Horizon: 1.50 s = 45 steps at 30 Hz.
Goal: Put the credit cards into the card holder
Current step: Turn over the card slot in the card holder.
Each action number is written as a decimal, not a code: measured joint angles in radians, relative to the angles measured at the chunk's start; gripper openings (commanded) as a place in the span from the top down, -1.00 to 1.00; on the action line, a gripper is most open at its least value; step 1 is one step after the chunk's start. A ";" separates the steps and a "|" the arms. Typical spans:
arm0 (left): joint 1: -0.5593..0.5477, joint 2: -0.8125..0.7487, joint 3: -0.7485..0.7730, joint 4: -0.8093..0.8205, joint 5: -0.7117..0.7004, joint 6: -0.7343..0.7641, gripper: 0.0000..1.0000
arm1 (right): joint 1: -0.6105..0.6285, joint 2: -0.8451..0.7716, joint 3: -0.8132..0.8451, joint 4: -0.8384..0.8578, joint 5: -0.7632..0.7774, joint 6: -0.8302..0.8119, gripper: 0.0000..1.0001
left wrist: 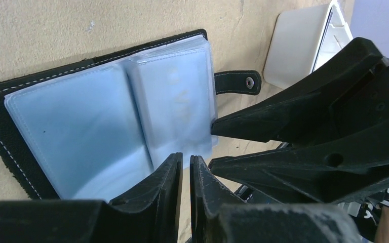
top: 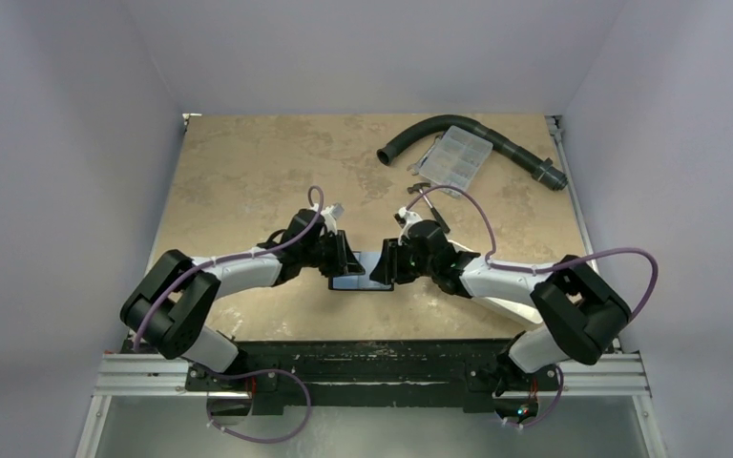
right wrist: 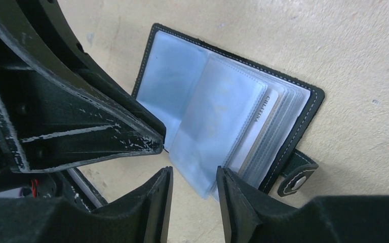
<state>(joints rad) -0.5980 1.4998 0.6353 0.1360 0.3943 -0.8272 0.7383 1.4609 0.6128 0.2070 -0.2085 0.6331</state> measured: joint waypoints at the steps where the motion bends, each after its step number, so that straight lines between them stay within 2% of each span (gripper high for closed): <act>1: 0.000 0.003 -0.001 0.002 0.000 0.000 0.71 | 0.000 0.009 0.000 0.003 -0.004 0.000 0.11; 16: 0.000 -0.019 -0.026 -0.028 -0.060 0.010 0.66 | -0.006 0.066 0.001 0.072 -0.063 0.000 0.01; 26: 0.000 -0.171 -0.027 -0.156 -0.161 0.046 0.62 | -0.006 0.103 0.055 0.060 -0.068 -0.037 -0.17; 36: 0.000 -0.328 -0.028 -0.296 -0.286 0.064 0.59 | 0.005 0.179 0.184 -0.041 -0.054 -0.125 -0.18; 45: 0.000 -0.451 -0.030 -0.410 -0.407 0.061 0.49 | 0.120 0.254 0.314 -0.128 0.042 -0.180 -0.19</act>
<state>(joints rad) -0.5980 1.0485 0.6056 -0.2741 -0.0128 -0.7658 0.8585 1.7145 0.9268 0.0792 -0.1669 0.4526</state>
